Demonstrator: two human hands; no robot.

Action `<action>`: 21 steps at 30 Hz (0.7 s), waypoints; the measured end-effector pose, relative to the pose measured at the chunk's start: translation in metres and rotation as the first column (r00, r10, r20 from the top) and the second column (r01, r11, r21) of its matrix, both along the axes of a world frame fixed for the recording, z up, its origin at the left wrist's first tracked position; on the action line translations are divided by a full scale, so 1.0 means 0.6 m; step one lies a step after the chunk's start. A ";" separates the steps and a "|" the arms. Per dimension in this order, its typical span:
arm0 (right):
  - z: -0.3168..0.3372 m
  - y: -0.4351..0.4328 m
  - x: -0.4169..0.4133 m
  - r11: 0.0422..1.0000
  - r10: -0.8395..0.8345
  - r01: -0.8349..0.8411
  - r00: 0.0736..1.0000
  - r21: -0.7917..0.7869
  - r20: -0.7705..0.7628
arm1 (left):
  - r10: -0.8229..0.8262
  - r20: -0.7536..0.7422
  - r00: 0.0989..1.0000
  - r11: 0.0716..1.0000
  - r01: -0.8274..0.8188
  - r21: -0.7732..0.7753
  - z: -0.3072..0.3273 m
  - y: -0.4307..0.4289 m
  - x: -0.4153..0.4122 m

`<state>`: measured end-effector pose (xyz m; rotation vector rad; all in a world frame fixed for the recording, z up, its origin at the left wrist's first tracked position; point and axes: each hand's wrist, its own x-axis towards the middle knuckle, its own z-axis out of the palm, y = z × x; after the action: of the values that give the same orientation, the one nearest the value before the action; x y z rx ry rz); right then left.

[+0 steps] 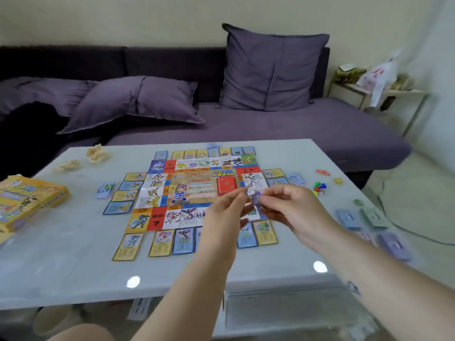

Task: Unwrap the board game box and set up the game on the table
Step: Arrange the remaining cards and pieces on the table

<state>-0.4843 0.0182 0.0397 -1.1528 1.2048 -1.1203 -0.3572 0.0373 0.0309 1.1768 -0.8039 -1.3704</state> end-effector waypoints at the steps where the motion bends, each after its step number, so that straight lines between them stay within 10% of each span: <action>1: -0.002 -0.001 -0.014 1.000 -0.013 0.013 1.000 -0.008 0.009 | -0.019 0.097 0.995 0.999 0.022 -0.036 0.002 -0.004 -0.009; 5: -0.015 -0.012 -0.066 0.998 -0.060 0.062 0.996 -0.025 0.070 | -0.053 0.324 0.945 0.991 0.089 -0.096 0.009 -0.036 -0.056; 16: -0.030 -0.066 -0.250 0.984 -0.152 0.154 0.988 -0.093 0.033 | -0.285 0.307 0.908 0.951 0.309 -0.031 -0.011 -0.138 -0.230; 21: -0.031 -0.085 -0.363 0.891 -0.437 0.445 0.894 -0.086 0.096 | -0.281 0.544 0.791 0.933 0.359 -0.040 -0.031 -0.215 -0.314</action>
<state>-0.7022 -0.0327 0.0209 -0.9241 1.4042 -1.5721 -0.5459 -0.0915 0.0121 1.3708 -1.5377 -1.2317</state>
